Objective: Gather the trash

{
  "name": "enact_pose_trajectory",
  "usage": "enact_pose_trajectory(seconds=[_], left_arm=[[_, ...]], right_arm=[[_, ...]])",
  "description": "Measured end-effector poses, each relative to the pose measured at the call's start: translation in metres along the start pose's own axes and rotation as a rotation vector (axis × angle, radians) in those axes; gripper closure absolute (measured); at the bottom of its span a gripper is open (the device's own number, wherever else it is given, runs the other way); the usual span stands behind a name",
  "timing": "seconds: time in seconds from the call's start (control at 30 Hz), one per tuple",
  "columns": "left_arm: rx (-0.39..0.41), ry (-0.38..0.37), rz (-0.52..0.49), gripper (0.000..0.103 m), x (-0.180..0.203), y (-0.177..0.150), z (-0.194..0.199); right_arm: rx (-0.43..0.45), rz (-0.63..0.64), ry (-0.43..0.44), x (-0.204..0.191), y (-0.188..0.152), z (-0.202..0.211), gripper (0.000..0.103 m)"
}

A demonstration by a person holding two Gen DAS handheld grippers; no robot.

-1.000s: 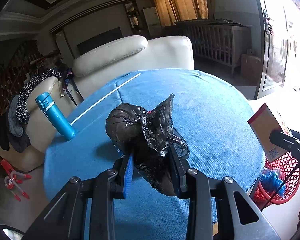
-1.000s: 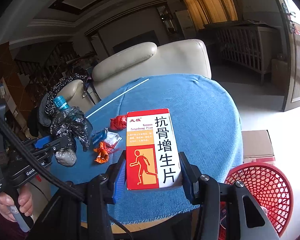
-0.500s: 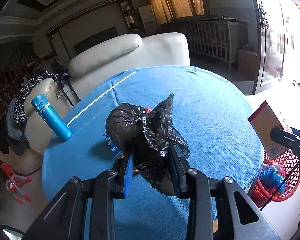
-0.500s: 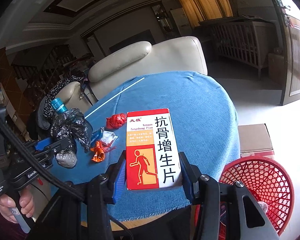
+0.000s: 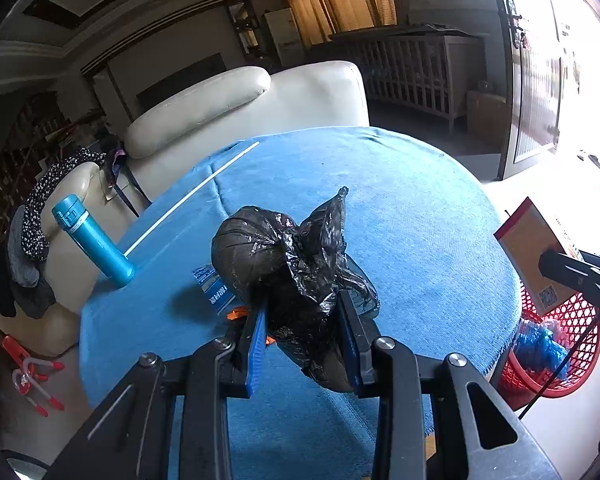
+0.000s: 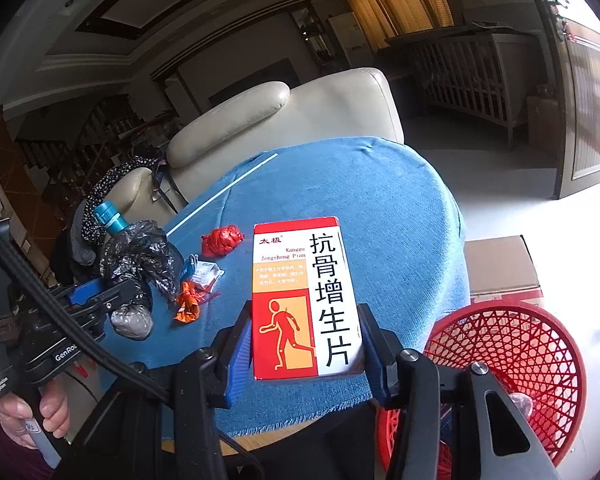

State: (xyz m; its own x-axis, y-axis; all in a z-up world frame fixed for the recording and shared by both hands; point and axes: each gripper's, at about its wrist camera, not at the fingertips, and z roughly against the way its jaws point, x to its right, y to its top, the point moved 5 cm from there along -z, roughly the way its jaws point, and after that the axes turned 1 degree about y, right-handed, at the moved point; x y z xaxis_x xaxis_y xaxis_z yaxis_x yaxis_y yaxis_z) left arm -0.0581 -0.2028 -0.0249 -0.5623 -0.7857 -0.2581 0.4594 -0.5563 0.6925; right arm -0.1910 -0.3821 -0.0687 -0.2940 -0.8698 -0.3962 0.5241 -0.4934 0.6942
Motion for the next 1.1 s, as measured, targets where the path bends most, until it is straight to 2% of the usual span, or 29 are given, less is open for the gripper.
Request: enact_pose_trajectory(seconds=[1.1], left_arm=[[-0.047,-0.044,-0.069,0.068,0.029,-0.011,-0.013]], right_arm=[[-0.034,-0.041,-0.006,0.018,-0.009,-0.013,0.052]])
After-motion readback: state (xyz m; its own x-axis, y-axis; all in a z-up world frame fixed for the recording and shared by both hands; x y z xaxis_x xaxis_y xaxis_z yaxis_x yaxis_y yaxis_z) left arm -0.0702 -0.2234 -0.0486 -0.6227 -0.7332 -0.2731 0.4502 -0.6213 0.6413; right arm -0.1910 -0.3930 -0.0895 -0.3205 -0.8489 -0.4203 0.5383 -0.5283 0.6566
